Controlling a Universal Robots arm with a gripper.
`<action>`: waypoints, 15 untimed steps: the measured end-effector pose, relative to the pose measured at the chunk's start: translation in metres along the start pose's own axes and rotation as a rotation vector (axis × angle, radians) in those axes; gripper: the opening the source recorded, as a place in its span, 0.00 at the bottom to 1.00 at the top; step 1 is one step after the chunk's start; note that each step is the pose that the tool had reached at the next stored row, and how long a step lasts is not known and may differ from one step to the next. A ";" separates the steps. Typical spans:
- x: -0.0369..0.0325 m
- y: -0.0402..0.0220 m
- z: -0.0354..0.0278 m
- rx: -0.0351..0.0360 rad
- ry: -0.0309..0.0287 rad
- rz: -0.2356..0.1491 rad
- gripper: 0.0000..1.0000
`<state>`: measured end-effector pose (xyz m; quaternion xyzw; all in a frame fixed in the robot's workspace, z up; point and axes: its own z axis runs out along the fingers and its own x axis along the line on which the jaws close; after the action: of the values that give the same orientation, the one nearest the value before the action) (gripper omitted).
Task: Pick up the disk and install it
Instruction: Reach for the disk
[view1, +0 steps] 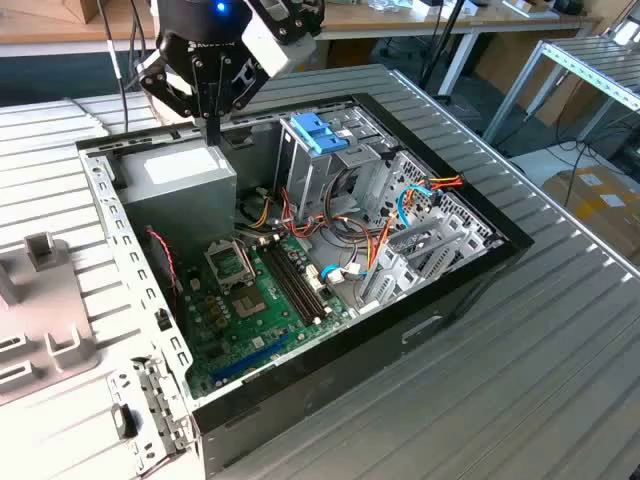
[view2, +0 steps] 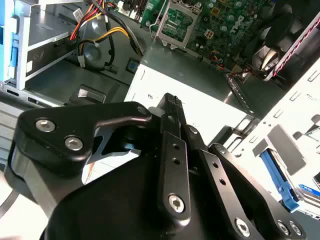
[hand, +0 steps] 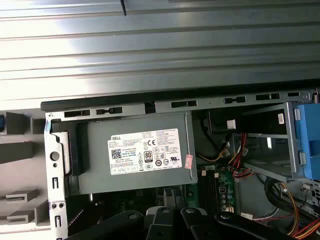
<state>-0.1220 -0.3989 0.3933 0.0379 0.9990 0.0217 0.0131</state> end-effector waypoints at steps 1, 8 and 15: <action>0.0002 0.0000 0.0000 0.0001 0.0000 0.000 0.11; 0.0016 -0.0001 0.0000 0.0000 0.0000 0.000 0.11; 0.0034 -0.0002 -0.0001 0.0000 0.0000 0.000 0.11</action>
<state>-0.1254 -0.3989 0.3933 0.0379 0.9990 0.0217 0.0131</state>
